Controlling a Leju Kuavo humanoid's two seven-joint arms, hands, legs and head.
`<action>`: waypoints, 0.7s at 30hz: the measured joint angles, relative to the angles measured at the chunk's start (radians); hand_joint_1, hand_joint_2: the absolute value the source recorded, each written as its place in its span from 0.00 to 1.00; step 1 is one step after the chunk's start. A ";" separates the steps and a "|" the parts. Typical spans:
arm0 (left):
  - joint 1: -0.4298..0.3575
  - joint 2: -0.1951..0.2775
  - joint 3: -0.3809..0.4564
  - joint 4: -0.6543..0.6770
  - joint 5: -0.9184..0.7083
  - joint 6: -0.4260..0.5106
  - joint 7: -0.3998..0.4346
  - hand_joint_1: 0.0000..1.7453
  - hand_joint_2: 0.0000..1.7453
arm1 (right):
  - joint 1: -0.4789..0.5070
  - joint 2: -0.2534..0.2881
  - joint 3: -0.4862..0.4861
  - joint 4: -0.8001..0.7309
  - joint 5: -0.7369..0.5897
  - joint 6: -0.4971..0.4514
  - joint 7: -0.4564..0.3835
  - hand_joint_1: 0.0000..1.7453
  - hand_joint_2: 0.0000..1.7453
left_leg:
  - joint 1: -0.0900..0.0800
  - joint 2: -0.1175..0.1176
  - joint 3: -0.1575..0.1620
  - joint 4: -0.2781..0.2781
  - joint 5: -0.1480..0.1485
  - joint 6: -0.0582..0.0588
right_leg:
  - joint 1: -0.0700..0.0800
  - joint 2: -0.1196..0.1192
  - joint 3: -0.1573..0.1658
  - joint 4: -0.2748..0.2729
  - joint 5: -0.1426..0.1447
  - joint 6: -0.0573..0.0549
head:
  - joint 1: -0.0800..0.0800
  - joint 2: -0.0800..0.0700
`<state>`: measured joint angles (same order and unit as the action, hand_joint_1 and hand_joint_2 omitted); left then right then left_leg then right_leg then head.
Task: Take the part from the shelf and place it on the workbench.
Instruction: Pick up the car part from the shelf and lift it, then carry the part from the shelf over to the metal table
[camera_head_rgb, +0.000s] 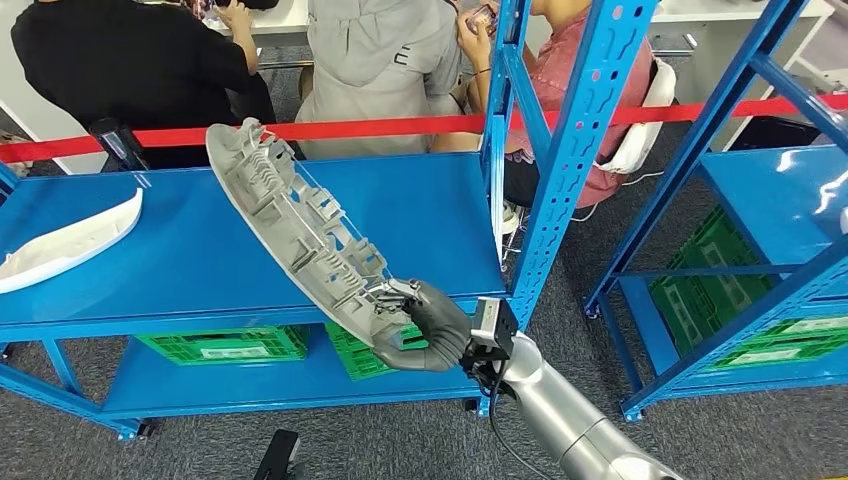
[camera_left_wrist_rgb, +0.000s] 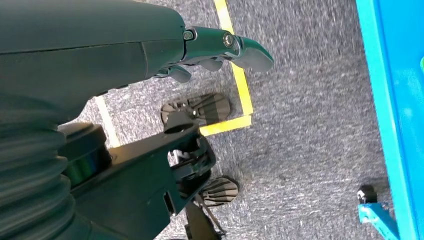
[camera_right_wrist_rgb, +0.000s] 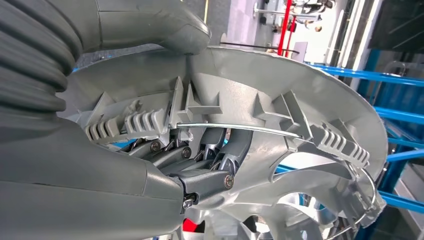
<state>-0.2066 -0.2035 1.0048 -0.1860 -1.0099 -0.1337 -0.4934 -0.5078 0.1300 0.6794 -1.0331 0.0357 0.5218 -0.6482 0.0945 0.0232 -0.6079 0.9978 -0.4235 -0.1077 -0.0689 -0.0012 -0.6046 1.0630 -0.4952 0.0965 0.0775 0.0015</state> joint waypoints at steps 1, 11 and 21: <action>0.000 0.001 0.000 -0.001 0.000 0.000 0.000 0.00 1.00 | 0.001 0.000 0.000 0.000 -0.001 0.000 0.000 1.00 1.00 | -0.001 0.000 -0.006 0.011 -0.003 -0.010 | 0.001 0.001 0.000 -0.003 -0.002 -0.011 | 0.000 0.000; 0.002 0.001 0.000 -0.001 0.000 -0.001 0.002 0.00 1.00 | 0.003 0.003 0.002 0.007 -0.004 0.001 0.000 1.00 1.00 | -0.043 -0.016 -0.099 0.307 -0.210 0.026 | 0.043 0.007 -0.083 0.017 0.056 -0.097 | -0.056 0.000; -0.001 0.002 0.000 -0.002 0.000 -0.001 0.003 0.00 1.00 | 0.000 0.004 0.002 0.013 -0.005 0.001 -0.001 1.00 1.00 | -0.090 -0.019 0.047 0.050 -0.096 0.114 | 0.055 0.009 -0.122 0.010 0.093 -0.057 | -0.059 0.000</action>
<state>-0.2074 -0.2014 1.0052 -0.1883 -1.0101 -0.1347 -0.4906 -0.5075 0.1343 0.6817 -1.0201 0.0307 0.5231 -0.6493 0.0046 0.0046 -0.5607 1.0479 -0.5197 0.0066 -0.0140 0.0075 -0.7263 1.0726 -0.4024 0.0397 0.0182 0.0015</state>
